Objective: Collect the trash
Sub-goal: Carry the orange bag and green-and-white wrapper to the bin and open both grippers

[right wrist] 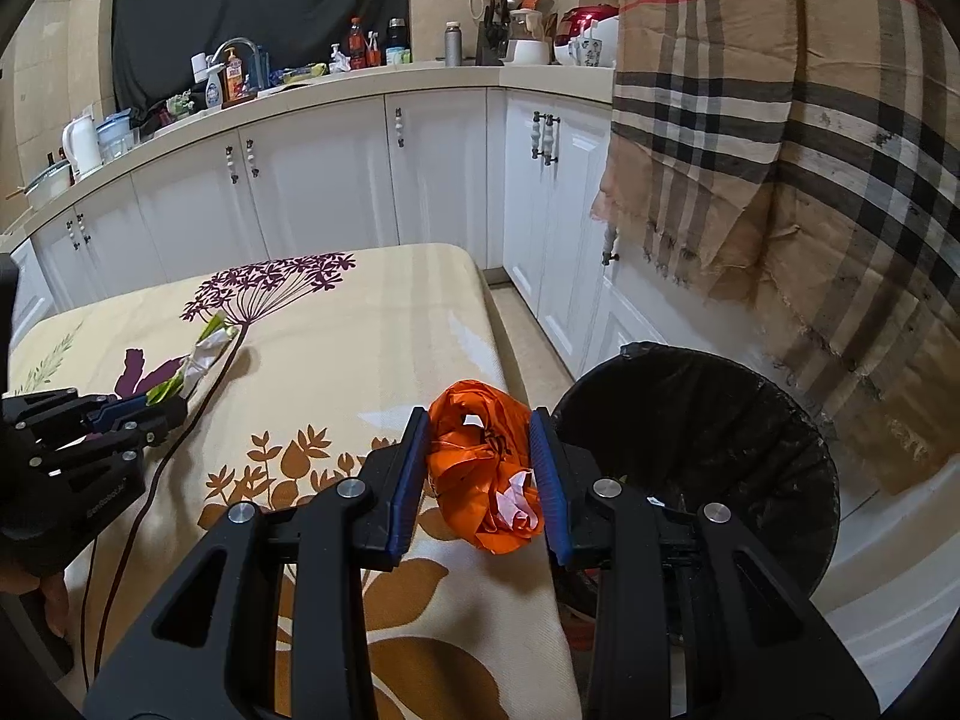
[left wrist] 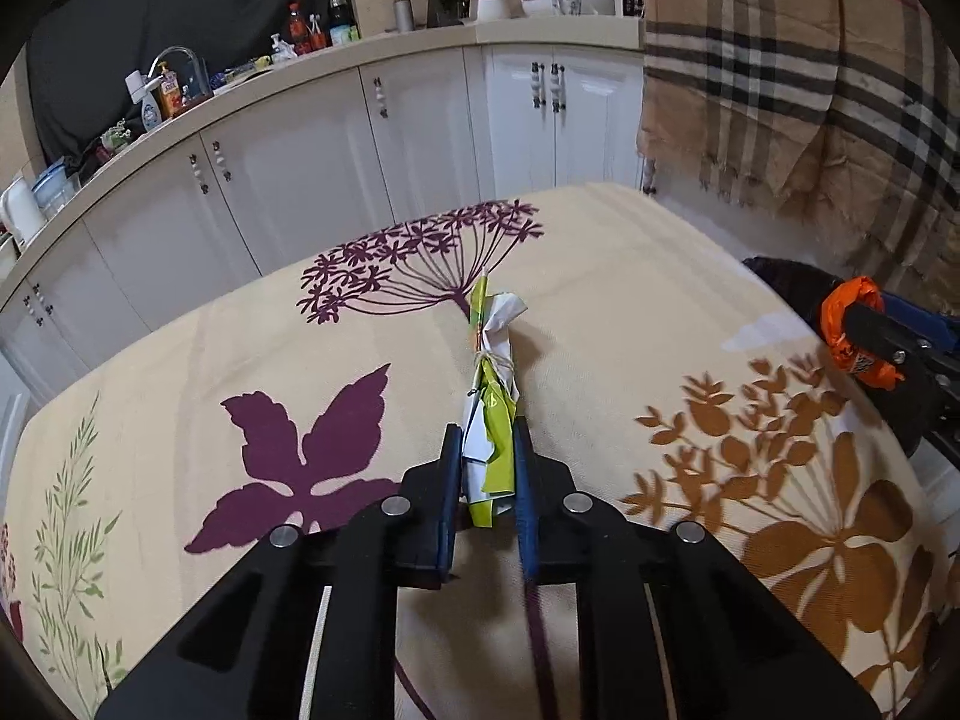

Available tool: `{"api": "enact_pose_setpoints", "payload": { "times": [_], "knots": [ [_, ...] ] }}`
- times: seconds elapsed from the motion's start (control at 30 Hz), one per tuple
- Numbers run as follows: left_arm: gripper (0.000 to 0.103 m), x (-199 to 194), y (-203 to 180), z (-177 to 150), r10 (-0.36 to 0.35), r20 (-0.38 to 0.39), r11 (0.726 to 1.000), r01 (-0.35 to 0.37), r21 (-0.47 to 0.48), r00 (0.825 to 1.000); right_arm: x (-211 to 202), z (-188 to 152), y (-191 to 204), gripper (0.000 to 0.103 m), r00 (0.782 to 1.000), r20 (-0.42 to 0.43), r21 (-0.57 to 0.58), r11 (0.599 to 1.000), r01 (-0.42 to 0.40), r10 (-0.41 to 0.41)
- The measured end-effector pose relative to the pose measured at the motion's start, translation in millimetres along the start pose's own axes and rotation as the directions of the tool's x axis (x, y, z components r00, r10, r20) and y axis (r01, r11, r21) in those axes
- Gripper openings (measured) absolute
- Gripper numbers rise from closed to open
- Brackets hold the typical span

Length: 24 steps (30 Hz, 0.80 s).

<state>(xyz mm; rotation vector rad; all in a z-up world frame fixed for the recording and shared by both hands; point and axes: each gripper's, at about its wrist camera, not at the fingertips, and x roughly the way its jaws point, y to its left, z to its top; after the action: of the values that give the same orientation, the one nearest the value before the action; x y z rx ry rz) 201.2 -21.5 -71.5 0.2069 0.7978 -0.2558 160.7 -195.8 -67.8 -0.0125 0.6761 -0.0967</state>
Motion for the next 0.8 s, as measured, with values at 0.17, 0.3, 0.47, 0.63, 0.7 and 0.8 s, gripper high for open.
{"api": "enact_pose_setpoints", "payload": {
  "times": [0.17,0.3,0.47,0.63,0.7,0.8],
  "knots": [
    [0.017,-23.7,-17.8,3.3,0.010,0.089,1.000,-0.011,0.003,0.996,-9.4,1.0,-11.8,0.033,0.999,0.031,0.014,1.000,0.026,-0.027],
    [0.017,-41.9,-38.2,11.6,-0.012,0.171,1.000,0.012,0.000,0.985,-19.4,4.4,-27.5,0.033,0.996,0.063,0.032,0.998,0.060,-0.062],
    [0.017,-54.9,-68.4,25.1,-0.041,0.252,0.999,0.034,0.033,0.967,-30.9,10.2,-52.5,0.033,0.988,0.101,0.052,0.992,0.114,-0.119],
    [0.017,-54.4,-98.0,38.0,-0.088,0.285,0.996,0.078,0.049,0.954,-39.7,16.4,-77.4,0.033,0.976,0.139,0.082,0.984,0.160,-0.170],
    [0.017,-50.6,-109.3,43.7,-0.108,0.287,0.994,0.096,0.054,0.952,-40.8,19.3,-85.8,0.033,0.971,0.149,0.090,0.980,0.176,-0.188],
    [0.017,-43.8,-125.0,48.0,-0.134,0.278,0.991,0.121,0.063,0.951,-39.8,20.7,-97.0,0.033,0.964,0.156,0.097,0.975,0.200,-0.214]
  ]
}}
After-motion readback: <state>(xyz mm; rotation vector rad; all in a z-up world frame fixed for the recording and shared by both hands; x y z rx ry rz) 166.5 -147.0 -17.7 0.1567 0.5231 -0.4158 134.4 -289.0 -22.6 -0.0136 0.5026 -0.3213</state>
